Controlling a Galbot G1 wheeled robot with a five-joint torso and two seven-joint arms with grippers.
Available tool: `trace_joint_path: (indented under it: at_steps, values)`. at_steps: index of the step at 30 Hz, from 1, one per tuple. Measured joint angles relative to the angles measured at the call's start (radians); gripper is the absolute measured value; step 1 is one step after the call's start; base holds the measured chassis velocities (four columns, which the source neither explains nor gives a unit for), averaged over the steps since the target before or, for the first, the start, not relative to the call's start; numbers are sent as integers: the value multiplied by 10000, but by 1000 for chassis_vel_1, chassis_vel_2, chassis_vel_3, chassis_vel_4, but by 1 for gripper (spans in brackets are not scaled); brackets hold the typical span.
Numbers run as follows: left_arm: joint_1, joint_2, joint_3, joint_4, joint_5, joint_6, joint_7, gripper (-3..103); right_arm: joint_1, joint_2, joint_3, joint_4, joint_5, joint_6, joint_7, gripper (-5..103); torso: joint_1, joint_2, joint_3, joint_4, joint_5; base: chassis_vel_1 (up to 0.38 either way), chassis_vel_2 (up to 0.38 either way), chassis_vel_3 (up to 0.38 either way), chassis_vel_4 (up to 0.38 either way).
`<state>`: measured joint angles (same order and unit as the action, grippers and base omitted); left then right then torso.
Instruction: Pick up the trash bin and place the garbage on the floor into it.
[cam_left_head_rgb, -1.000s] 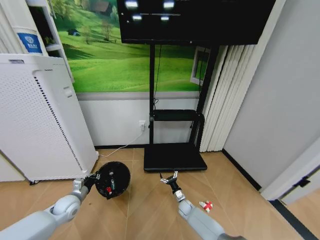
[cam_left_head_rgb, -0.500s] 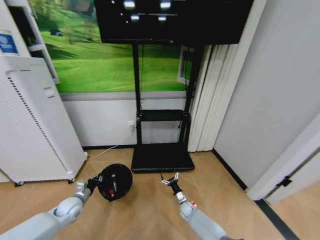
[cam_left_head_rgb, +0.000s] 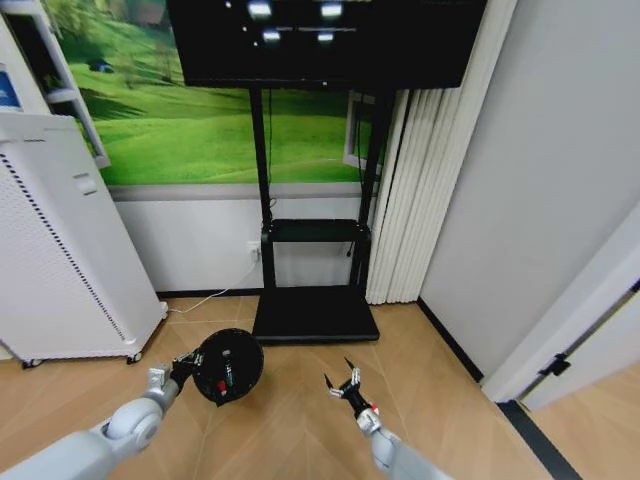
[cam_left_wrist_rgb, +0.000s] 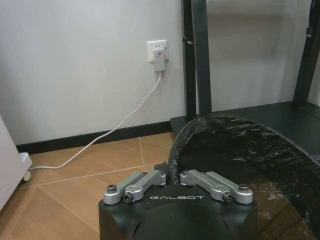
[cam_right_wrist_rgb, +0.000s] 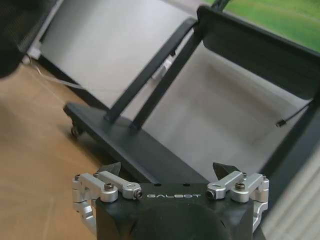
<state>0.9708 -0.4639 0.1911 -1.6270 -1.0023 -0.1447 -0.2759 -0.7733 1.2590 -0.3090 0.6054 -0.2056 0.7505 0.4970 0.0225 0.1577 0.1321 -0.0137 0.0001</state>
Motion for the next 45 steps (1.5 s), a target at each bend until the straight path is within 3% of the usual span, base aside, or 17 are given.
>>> trace_joint_path:
  at_steps: [10, 15, 28, 36, 45]
  values:
    - [-15, -123, 243, 47, 151, -94, 230, 6, 15, -964, 786, -624, 184, -154, -344, 100, 0, 0, 0, -6, -3, 0, 0, 0, 0]
    - [397, -23, -58, -86, 225, -79, 163, 6, -529, -1413, 1214, -492, 32, -171, -363, 100, 0, 0, 0, -5, 2, 0, 0, 0, 0]
    - [1021, -158, -325, -305, 411, -17, -16, 6, -1479, -1438, 1992, -317, -267, 48, -273, 100, 0, 0, -1, -4, 0, 0, 0, 0, 0]
    - [874, -429, -153, -159, 402, -13, -32, 6, -1593, -1561, 1685, -597, -444, 70, -330, 100, 0, 0, 0, -3, -3, 0, 0, 0, 0]
    - [577, -571, 107, 152, 285, -12, 103, 6, -1120, -797, 1088, -1632, -909, -16, -384, 100, 0, 0, 0, 0, 0, 0, 0, 0, 0]
